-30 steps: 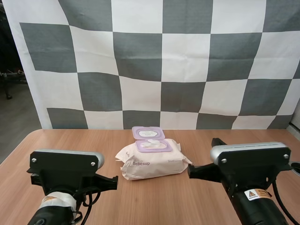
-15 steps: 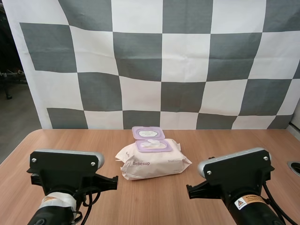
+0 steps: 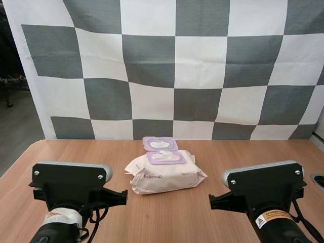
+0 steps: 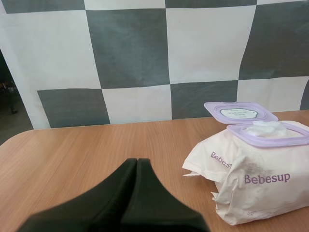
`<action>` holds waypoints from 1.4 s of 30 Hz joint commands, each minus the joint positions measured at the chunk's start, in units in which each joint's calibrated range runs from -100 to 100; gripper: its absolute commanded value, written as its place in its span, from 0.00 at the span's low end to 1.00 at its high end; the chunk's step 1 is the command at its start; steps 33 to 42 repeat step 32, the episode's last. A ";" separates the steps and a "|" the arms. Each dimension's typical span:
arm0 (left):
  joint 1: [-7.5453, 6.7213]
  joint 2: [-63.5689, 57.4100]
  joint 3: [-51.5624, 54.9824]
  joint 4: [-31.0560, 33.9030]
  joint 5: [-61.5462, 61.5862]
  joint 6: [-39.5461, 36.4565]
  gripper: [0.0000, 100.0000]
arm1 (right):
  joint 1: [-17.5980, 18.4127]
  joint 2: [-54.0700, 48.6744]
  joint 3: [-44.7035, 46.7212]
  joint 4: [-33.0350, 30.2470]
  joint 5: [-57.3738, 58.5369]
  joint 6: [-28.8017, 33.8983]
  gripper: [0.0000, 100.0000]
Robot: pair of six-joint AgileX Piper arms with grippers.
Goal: Open the wet wipes lid
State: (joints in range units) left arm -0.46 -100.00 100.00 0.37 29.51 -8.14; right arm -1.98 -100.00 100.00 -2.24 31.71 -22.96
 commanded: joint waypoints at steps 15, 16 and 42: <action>0.02 0.00 0.00 -0.02 -0.01 0.03 0.00 | -0.01 0.00 0.00 -0.11 0.00 8.19 0.00; 0.02 0.00 0.00 -0.02 -0.01 0.03 0.00 | -0.01 0.00 0.00 -0.11 0.00 8.19 0.00; 0.02 0.00 0.00 -0.02 -0.01 0.03 0.00 | -0.01 0.00 0.00 -0.01 0.00 8.19 0.00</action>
